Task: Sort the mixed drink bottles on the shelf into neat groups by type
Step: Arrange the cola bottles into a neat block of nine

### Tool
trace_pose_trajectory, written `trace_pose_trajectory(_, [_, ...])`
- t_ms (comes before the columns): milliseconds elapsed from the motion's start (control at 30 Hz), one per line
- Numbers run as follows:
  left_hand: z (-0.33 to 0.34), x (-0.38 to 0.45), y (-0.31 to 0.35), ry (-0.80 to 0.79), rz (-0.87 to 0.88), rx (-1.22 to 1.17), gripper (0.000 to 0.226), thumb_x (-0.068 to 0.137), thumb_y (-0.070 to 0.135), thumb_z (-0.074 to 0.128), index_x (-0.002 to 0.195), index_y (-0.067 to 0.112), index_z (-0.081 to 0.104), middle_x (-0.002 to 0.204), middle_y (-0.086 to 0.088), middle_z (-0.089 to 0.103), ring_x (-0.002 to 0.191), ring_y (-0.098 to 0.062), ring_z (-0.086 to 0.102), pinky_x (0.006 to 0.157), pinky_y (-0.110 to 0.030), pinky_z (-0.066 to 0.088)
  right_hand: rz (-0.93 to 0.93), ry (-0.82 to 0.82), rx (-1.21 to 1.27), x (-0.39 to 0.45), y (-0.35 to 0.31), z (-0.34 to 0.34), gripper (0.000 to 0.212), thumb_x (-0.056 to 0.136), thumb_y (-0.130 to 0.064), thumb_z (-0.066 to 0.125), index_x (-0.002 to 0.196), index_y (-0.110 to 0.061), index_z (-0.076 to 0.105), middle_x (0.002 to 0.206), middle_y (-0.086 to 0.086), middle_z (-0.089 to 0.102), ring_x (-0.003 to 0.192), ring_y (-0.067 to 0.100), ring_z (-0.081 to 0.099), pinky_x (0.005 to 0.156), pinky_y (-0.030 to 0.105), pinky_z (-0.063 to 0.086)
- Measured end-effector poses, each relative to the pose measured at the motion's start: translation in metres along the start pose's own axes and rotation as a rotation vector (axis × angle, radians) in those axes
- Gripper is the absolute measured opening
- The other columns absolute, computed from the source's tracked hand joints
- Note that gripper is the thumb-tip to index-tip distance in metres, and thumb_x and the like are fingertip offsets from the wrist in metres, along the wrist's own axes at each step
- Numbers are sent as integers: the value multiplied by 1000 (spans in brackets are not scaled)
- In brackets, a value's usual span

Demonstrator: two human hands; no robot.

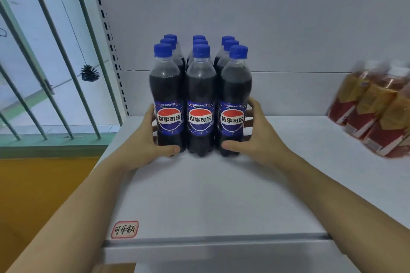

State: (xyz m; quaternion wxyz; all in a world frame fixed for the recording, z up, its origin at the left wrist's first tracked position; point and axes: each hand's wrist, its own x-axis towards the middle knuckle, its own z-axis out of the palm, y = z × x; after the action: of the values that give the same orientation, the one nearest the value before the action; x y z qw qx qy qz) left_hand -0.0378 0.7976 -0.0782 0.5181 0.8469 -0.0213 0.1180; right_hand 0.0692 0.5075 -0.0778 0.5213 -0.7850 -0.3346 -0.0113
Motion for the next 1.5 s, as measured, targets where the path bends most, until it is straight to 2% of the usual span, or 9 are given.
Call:
trace_pose_trajectory(400, [8,0,-4,20,1,176,89,61,40,87,140,35,46,125,22,66,115,-1,63,99,-29,51,32,17,4,-4,3,6,100,58,-61,87,143,-51,35,126,-34,57,108,-10,57,84,24,56])
trace_pose_trajectory(567, [11,-4,6,35,18,138,80,73,24,91,140,23,47,114,30,69,103,9,65,78,-6,51,63,-27,35,0,6,2,110,58,-54,92,149,-44,32,138,-23,54,113,-7,58,93,33,58])
trace_pose_trajectory(633, [10,-4,17,86,-5,-42,79,84,40,78,150,21,39,128,24,66,114,5,63,90,-16,53,76,-52,92,4,4,-3,101,67,-49,89,151,-40,33,143,-17,53,122,-1,57,98,36,57])
trace_pose_trajectory(733, [0,3,27,313,-155,-492,84,95,74,30,162,24,19,164,0,34,147,-16,39,123,-44,27,123,34,318,10,-5,-14,78,85,-68,56,153,-36,36,148,-6,52,132,11,54,105,42,50])
trace_pose_trajectory(933, [-10,26,28,329,-338,-699,89,95,78,24,158,16,33,161,-5,40,147,-25,39,123,-54,23,334,144,618,33,-9,-19,70,96,-71,33,149,-28,48,151,3,53,137,23,52,115,54,40])
trace_pose_trajectory(1033, [-3,40,32,324,-303,-638,76,96,75,32,146,22,54,148,-5,57,133,-25,57,115,-52,39,378,165,625,55,-19,-11,56,104,-63,31,139,-27,56,142,2,61,132,24,57,111,48,45])
trace_pose_trajectory(1133, [17,47,25,336,-293,-700,60,93,75,43,95,30,83,112,-4,78,96,-21,76,77,-38,61,396,157,744,64,-19,6,57,105,-60,33,133,-22,65,130,5,70,120,26,67,104,45,52])
trace_pose_trajectory(1267, [23,48,17,352,-250,-773,54,93,69,47,82,30,84,100,-3,80,84,-17,77,65,-31,61,409,141,881,56,-7,21,57,102,-60,39,96,-26,84,108,5,79,92,20,77,71,32,62])
trace_pose_trajectory(1500, [27,51,10,343,-229,-804,57,102,52,42,67,31,81,83,3,79,71,-11,75,58,-25,59,413,170,878,62,4,32,60,97,-66,42,73,-30,83,85,-1,79,72,14,76,60,25,58])
